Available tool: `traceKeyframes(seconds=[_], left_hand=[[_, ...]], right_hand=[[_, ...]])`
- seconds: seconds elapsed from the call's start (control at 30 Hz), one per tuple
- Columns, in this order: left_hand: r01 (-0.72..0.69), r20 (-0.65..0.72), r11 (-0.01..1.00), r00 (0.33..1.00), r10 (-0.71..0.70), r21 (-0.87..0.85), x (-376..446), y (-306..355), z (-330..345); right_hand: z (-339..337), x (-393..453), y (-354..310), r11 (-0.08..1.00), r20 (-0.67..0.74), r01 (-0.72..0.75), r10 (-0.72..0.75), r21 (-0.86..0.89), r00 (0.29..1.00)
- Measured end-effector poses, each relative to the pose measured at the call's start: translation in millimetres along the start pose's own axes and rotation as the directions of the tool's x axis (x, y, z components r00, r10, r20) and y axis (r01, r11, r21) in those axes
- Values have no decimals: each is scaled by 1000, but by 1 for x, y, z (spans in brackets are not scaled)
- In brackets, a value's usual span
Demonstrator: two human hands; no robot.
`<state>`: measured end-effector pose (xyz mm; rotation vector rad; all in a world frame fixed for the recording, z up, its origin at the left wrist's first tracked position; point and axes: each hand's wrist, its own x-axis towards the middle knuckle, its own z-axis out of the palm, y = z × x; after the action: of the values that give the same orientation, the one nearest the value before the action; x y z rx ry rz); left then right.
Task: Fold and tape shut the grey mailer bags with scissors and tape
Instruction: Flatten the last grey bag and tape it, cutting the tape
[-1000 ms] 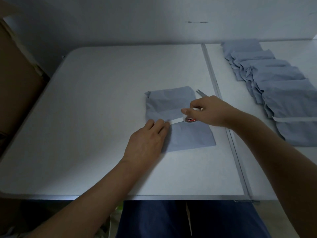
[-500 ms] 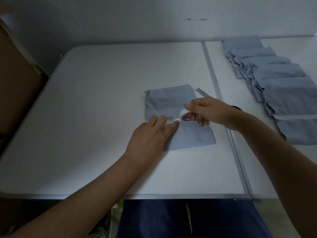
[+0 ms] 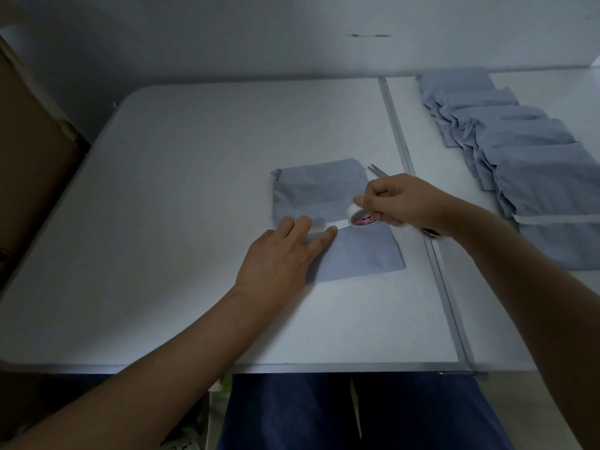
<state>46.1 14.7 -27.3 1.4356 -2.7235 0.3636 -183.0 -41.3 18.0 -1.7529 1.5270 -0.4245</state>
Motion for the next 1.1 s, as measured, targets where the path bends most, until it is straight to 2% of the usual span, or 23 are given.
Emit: traceKeyframes(seconds=[0.1,0.27,0.7,0.93,1.1], left_hand=[[18,13,1000,1000,-18,16,0,-1,0],[42,109,999,993,-41,-5,-1,2,-4],[60,109,996,993,-52,-68,0,4,-6],[39,145,997,989,-29,-67,6,4,-14],[-9,-5,974,1000,8,-227,22,7,-13]], right_hand=[[-2,-2,-2,996,-18,1,-3,-86,1000],[-7,-7,-6,986,-23,16,-20,-163,1000],[-14,-9,-4,938,-42,-5,-10,-346,999],[-10,-10,-6,935,-71,7,-34,-355,997],[-10,-12,-5,946,-73,3,-28,-324,997]])
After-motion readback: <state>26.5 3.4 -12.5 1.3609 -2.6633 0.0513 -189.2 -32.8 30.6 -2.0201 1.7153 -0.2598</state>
